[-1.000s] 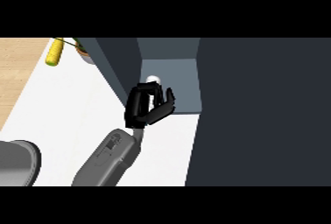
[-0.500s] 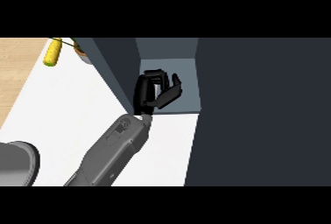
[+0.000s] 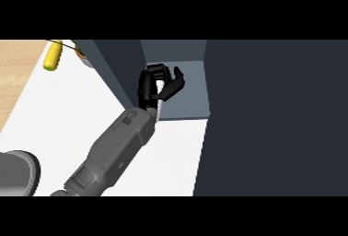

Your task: Pick up the bottled water, place it into the cabinet and close the cabinet

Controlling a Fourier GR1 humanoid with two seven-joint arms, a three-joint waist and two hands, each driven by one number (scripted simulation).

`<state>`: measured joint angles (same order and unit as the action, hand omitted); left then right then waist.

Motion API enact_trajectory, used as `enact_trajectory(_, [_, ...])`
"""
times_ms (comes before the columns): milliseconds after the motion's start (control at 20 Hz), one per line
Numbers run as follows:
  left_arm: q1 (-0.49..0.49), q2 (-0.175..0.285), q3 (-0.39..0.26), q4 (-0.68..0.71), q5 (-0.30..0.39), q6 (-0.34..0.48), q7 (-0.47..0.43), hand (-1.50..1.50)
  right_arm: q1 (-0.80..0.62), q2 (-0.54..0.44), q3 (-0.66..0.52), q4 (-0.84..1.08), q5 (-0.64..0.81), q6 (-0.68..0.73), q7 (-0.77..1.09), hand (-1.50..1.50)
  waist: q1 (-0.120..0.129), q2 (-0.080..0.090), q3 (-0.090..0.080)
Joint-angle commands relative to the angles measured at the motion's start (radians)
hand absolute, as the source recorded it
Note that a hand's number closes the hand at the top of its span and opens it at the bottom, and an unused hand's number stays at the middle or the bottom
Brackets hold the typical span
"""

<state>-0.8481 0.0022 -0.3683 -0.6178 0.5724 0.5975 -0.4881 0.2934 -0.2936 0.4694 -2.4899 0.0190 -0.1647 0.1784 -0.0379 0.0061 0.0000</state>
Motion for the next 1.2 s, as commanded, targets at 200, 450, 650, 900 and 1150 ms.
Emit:
enact_trajectory(200, [-0.171,-0.002,0.060,0.259,-0.015,0.057,-0.062,1.50,-0.012,0.006,-0.042,-0.023,-0.080,0.035,-0.002,-1.50,-0.012,0.010,0.000])
enact_trajectory(450, [-0.181,-0.002,0.105,0.350,0.007,0.047,-0.157,1.50,0.027,-0.007,-0.004,-0.106,-0.043,0.039,0.023,-1.50,-0.027,0.013,-0.002])
enact_trajectory(650, [-0.230,-0.002,0.062,0.412,-0.022,0.070,-0.151,1.50,0.005,0.010,-0.008,-0.068,-0.056,0.042,0.012,-1.50,-0.037,0.016,-0.001])
enact_trajectory(900, [-0.271,0.001,0.087,0.477,-0.029,0.037,-0.142,-1.50,0.061,-0.021,-0.083,-0.040,-0.111,0.089,-0.064,-1.50,-0.041,0.019,0.000])
enact_trajectory(1150, [-0.261,-0.002,0.119,0.484,-0.011,0.006,-0.186,-1.50,0.044,0.006,-0.023,-0.096,-0.065,0.068,-0.001,-1.50,-0.036,0.018,-0.002])
